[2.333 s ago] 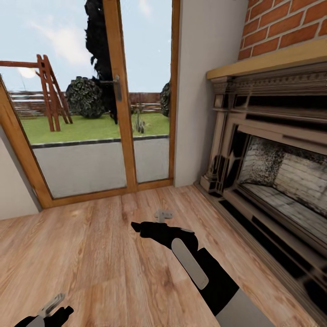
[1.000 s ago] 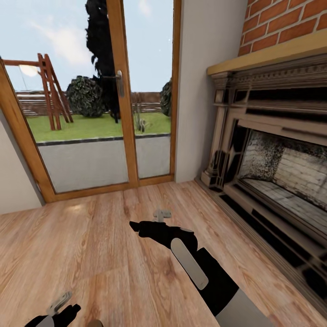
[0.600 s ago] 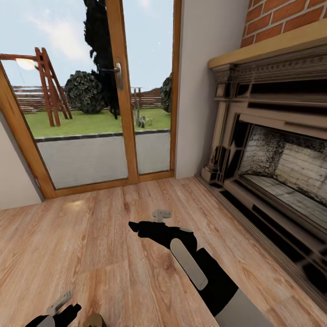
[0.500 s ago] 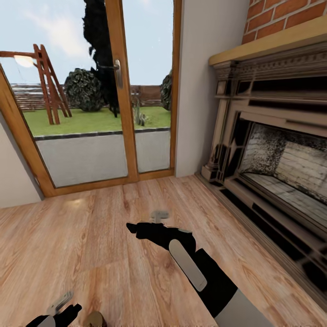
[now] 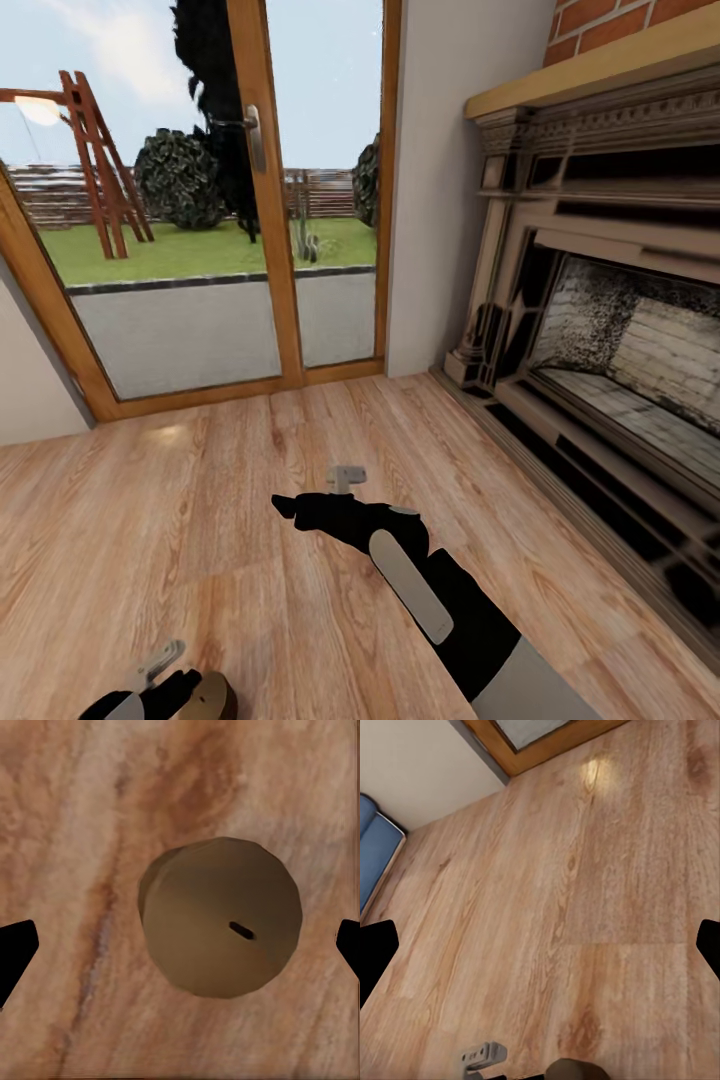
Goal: Place each of the two pumpkins and all three candles from the living room inside a cabinet in the living room (use any cabinet), then make sure every cabinet is closed, and position the cauldron so it is next to a table in the living room.
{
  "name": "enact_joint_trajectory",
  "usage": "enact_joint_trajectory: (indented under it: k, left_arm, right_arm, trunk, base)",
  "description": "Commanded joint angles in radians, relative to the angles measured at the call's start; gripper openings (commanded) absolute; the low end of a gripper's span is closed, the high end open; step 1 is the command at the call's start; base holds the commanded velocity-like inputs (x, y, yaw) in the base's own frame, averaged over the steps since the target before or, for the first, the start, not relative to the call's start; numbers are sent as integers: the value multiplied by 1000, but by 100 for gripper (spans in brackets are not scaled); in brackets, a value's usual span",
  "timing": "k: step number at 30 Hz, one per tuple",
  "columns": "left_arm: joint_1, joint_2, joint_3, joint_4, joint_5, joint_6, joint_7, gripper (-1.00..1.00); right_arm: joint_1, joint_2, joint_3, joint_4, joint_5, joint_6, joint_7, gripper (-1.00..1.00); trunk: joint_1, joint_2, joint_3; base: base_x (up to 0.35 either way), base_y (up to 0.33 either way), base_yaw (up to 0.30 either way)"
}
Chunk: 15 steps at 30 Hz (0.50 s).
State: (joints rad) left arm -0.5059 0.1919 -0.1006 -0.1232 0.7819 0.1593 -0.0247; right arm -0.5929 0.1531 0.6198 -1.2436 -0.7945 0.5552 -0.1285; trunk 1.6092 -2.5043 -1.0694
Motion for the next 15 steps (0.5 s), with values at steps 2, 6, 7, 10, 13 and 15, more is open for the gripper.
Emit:
enact_joint_trajectory:
  k: [2, 6, 7, 10, 13, 15]
  left_arm:
    - [0, -3, -17, -2, 10, 3, -1, 100]
    - [0, -6, -23, -3, 10, 3, -1, 100]
    - [0, -6, -23, -3, 10, 3, -1, 100]
    - [0, -5, -24, -3, 10, 3, -1, 100]
    - [0, -5, -24, -3, 10, 3, -1, 100]
    - [0, -5, -24, -3, 10, 3, -1, 100]
  right_arm:
    - [-1, -1, 0, -3, -10, 3, -10, 100]
    - [-1, -1, 0, -5, -9, 3, -10, 100]
    - [-1, -1, 0, -5, -9, 2, -10, 100]
    - [-1, -1, 1, -5, -9, 3, -10, 100]
    - [-1, -1, 1, -5, -10, 2, -10, 100]
    - [-1, 0, 1, -5, -10, 3, -10, 100]
  trunk:
    - [0, 0, -1]
    - [0, 0, -1]
    - [0, 0, -1]
    - [0, 0, -1]
    - [0, 0, -1]
    - [0, 0, -1]
  base:
    - [0, 0, 0]
    - [0, -34, 0]
    - [0, -140, 0]
    - [0, -165, 0]
    - [0, -50, 0]
    - [3, -85, 0]
